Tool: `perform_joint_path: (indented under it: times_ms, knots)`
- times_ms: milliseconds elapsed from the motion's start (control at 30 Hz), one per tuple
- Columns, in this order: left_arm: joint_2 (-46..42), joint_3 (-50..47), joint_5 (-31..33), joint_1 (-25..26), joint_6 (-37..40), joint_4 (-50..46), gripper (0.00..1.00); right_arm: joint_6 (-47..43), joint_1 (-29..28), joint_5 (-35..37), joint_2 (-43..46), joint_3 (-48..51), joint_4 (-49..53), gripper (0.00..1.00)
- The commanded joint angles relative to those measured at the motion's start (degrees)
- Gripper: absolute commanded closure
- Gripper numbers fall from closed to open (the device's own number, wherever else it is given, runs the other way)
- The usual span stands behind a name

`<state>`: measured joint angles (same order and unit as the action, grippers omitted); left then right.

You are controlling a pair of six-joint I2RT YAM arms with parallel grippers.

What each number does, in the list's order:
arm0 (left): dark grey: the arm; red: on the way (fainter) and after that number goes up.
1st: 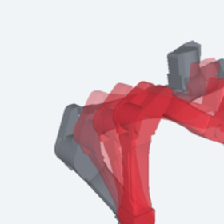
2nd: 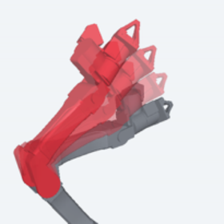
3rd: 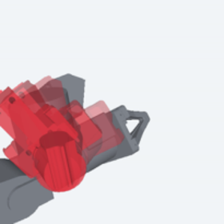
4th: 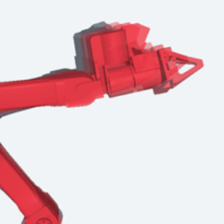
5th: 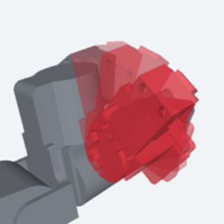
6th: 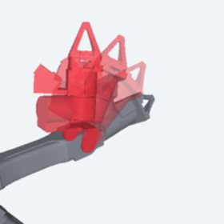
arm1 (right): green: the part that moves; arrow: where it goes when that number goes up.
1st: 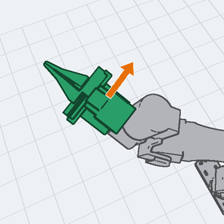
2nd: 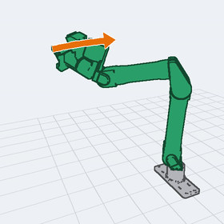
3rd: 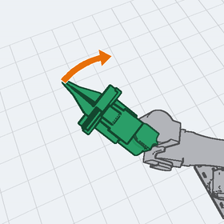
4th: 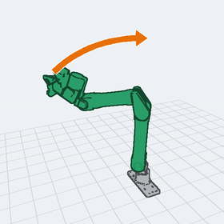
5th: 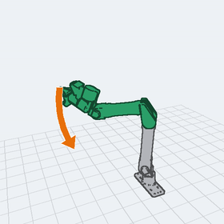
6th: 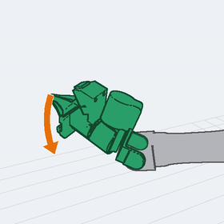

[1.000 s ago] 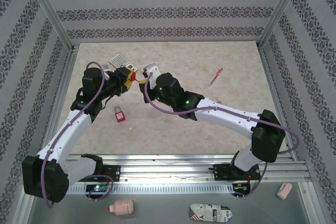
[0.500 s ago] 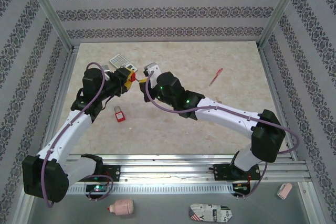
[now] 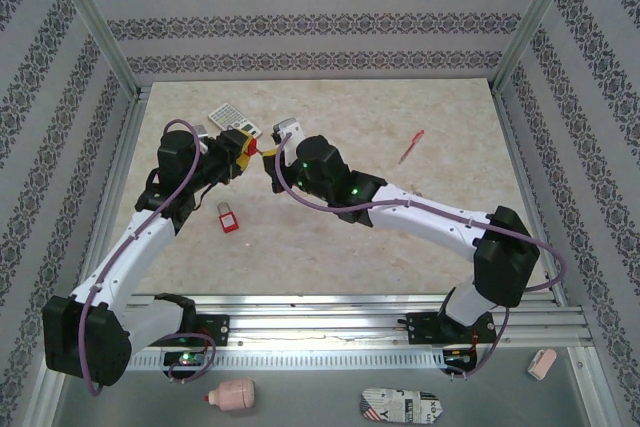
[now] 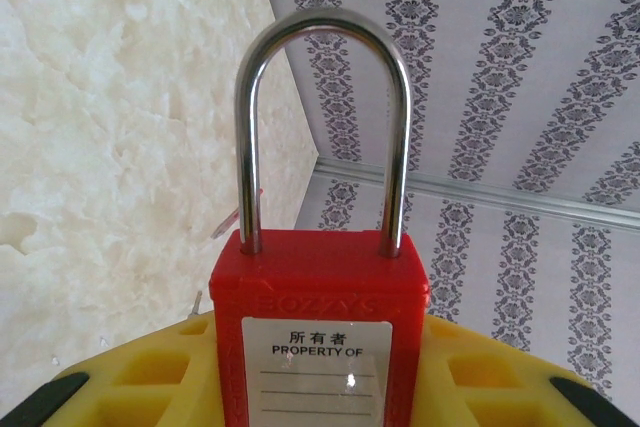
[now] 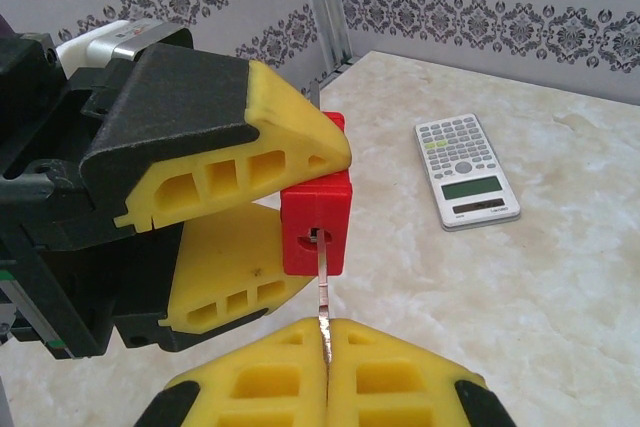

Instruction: Unlock with the key

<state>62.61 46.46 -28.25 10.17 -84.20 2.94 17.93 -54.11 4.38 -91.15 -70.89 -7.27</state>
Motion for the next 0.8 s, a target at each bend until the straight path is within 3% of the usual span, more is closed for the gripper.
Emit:
perform_joint_path:
  times_ms: [0,767]
  knots:
    - [-0.86,-0.05,-0.89,0.91,0.63,1.99,1.00,0.93,-0.03,-1.47,-1.48,-2.05,-1.98,1.00]
    - [-1.04,0.66,0.31,1.58,0.27,1.71,1.00,1.05,-0.03,-1.05,-2.72,-2.64,-1.08,1.00]
